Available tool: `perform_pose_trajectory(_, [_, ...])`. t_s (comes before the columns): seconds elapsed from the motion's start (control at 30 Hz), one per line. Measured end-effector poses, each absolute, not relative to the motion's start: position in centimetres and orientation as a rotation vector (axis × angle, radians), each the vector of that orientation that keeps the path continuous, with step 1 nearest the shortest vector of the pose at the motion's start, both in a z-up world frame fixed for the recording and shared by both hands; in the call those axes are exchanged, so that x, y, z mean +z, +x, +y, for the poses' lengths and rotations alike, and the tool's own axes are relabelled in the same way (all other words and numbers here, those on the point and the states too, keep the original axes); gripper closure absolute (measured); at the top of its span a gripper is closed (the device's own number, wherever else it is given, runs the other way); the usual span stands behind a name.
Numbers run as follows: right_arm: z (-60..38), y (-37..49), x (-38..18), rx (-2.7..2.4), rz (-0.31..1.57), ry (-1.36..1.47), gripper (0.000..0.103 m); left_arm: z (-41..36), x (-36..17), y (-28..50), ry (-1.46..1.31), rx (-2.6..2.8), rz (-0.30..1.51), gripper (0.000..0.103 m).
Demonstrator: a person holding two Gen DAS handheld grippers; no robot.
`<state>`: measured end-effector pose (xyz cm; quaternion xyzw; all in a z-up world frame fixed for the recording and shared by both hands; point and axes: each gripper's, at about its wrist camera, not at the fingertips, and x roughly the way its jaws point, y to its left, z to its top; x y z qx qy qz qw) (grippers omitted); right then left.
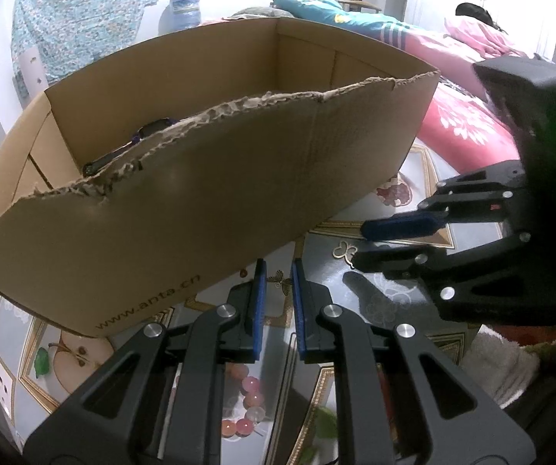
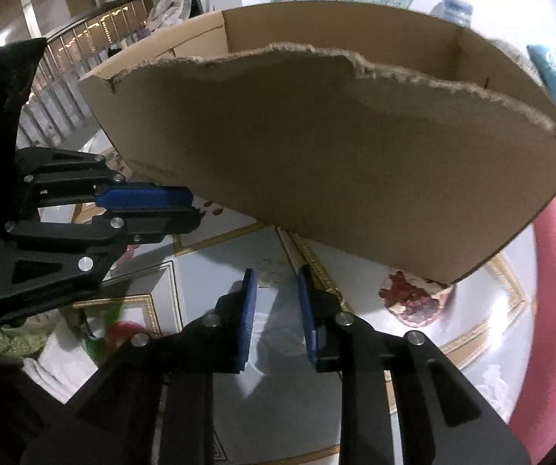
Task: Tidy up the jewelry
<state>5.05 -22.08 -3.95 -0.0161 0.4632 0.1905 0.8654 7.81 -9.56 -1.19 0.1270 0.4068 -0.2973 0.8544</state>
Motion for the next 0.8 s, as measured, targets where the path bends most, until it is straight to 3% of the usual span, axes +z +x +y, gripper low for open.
perform_pose_trajectory(0.27, [-21.5,5.9,-4.1,0.538,1.027,0.117,0.079,-9.6,-1.1,7.9,0.267,-0.621,0.86,0.091])
perform_pose_trajectory(0.47, [-21.7,6.0,-3.6,0.461,0.976,-0.005,0.079,-9.8,-1.2,7.9,0.267,-0.62,0.862,0.091])
perform_pose_trajectory(0.57, [-21.5,6.4,-3.5,0.467,0.959,-0.1,0.071,-9.8,-1.3,7.9,0.267,-0.621,0.862,0.091])
perform_pose_trajectory(0.8, [-20.6,7.4,-3.5,0.568,0.953,-0.222,0.07,-9.9,-1.3,7.9,0.267,-0.62,0.862,0.091])
